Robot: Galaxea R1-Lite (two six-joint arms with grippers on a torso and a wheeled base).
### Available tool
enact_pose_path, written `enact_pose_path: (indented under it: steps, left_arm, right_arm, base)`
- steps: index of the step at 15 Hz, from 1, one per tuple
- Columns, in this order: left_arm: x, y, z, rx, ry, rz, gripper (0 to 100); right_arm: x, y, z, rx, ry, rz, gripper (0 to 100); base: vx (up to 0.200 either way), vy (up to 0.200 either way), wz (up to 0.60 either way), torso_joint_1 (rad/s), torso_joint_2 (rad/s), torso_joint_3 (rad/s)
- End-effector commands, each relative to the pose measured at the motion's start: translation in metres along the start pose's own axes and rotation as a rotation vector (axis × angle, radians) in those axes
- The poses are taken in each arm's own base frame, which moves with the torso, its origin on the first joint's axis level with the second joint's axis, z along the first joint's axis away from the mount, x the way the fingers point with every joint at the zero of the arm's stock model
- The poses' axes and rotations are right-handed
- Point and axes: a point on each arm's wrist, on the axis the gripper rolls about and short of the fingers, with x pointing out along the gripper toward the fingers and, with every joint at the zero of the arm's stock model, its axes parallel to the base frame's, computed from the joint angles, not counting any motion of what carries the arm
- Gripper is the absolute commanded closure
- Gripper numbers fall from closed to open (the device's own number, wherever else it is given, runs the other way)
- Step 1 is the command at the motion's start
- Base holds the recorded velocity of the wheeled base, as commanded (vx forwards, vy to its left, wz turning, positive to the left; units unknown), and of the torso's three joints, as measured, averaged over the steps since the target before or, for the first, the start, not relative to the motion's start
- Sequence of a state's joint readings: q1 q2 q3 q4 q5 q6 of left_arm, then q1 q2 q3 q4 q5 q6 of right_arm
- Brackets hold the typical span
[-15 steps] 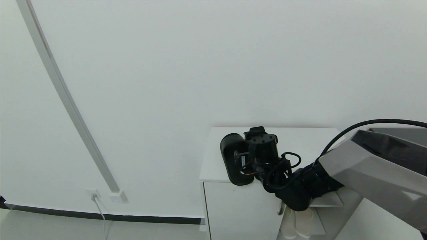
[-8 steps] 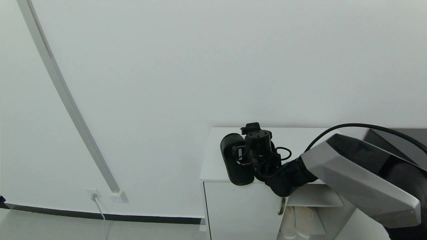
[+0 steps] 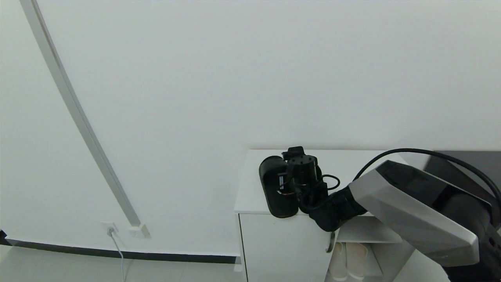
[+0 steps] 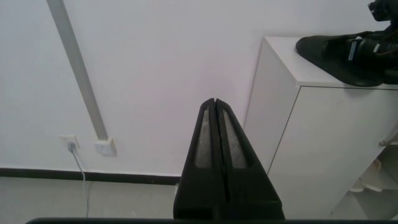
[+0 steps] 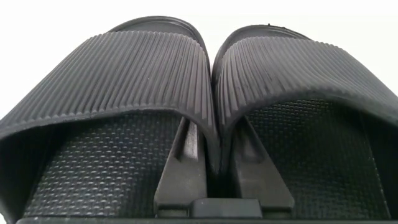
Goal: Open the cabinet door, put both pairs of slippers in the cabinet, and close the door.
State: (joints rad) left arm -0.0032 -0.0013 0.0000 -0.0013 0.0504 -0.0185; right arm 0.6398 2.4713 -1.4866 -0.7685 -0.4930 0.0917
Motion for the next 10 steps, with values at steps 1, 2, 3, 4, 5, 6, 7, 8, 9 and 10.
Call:
enact_pose_path:
  steps: [1, 2, 3, 4, 5, 6, 7, 8, 9, 10]
  left_arm:
    - [0.0, 0.0, 0.0, 0.0, 0.001, 0.002, 100]
    - [0.0, 0.0, 0.0, 0.0, 0.001, 0.002, 100]
    - [0.0, 0.0, 0.0, 0.0, 0.001, 0.0, 100]
    - [0.0, 0.0, 0.0, 0.0, 0.001, 0.002, 100]
    - [0.0, 0.0, 0.0, 0.002, 0.001, 0.0, 100]
    - [0.0, 0.0, 0.0, 0.003, 0.001, 0.0, 100]
    - [0.0, 0.0, 0.0, 0.005, 0.001, -0.001, 100]
    - [0.0, 0.0, 0.0, 0.006, 0.001, -0.003, 100]
    - [0.0, 0.0, 0.0, 0.005, 0.001, -0.003, 100]
    - [0.0, 0.0, 0.0, 0.006, 0.001, -0.003, 100]
  right_arm:
    - [-0.015, -0.003, 0.017, 0.006, -0.013, 0.006, 100]
    - [-0.03, -0.005, 0.028, 0.008, -0.019, 0.016, 100]
    - [-0.041, -0.006, 0.035, 0.008, -0.023, 0.025, 100]
    - [-0.068, -0.01, 0.049, 0.014, -0.041, 0.05, 100]
    - [-0.091, -0.015, 0.055, 0.005, -0.04, 0.085, 100]
    - [-0.116, -0.019, 0.059, -0.014, -0.032, 0.131, 100]
    - [-0.139, -0.025, 0.063, -0.023, -0.028, 0.172, 100]
    - [-0.16, -0.027, 0.065, -0.028, -0.024, 0.212, 100]
    - [-0.177, -0.032, 0.068, -0.029, -0.025, 0.244, 100]
    - [-0.194, -0.037, 0.071, -0.026, -0.029, 0.288, 100]
  base:
    - [0.0, 0.0, 0.0, 0.0, 0.0, 0.0]
    - [0.0, 0.0, 0.0, 0.0, 0.0, 0.0]
    - [0.0, 0.0, 0.0, 0.0, 0.0, 0.0]
    - [0.0, 0.0, 0.0, 0.0, 0.0, 0.0]
    - [0.0, 0.0, 0.0, 0.0, 0.0, 0.0]
    - [0.0, 0.0, 0.0, 0.0, 0.0, 0.0]
    - [0.0, 0.0, 0.0, 0.0, 0.0, 0.0]
    - [0.0, 0.0, 0.0, 0.0, 0.0, 0.0]
    - [0.0, 0.0, 0.0, 0.0, 0.0, 0.0]
    - [0.0, 0.0, 0.0, 0.0, 0.0, 0.0]
